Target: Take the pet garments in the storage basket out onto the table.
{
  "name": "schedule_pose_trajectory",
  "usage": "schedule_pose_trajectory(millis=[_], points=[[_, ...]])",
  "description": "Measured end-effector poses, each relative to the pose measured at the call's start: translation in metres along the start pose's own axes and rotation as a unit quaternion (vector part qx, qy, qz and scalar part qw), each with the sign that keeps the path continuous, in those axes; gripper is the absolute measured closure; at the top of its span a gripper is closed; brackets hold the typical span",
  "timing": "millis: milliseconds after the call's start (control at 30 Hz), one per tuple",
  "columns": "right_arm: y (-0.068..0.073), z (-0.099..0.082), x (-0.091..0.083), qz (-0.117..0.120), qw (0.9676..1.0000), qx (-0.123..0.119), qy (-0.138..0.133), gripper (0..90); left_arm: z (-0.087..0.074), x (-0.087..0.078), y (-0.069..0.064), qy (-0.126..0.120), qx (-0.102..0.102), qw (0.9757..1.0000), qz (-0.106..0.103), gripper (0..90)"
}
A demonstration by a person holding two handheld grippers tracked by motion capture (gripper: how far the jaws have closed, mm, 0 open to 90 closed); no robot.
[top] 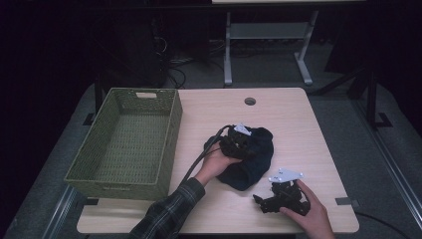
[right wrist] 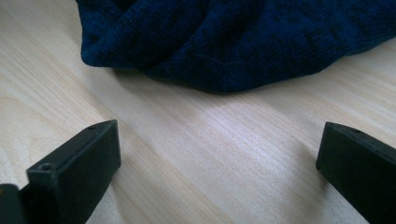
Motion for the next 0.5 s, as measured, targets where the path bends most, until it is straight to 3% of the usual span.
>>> schedule_pose_trajectory(millis=[200, 433, 500], points=[[0.000, 0.000, 0.000, 0.000, 1.0000, 0.000, 0.000, 0.0, 0.006, -0.006, -0.002, -0.016, -0.001, 0.9999, 0.003, 44.7], [0.000, 0.000, 0.000, 0.000, 1.0000, -0.001, -0.002, 0.0, 0.013, -0.020, -0.003, -0.038, 0.006, 0.9992, -0.005, 33.2], [0.000, 0.000, 0.000, 0.000, 1.0000, -0.001, -0.002, 0.0, 0.014, -0.022, -0.003, -0.040, 0.011, 0.9991, 0.001, 27.3]])
Point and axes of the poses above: each handheld gripper's, and its own axes: x roughly forward along the jaws, z roughly out of its top, y roughly to its left, the point moved 8 cm from there along x, roughly forward along the jaws, and after that the axes turned 14 degrees about x, right-handed, at the moved point
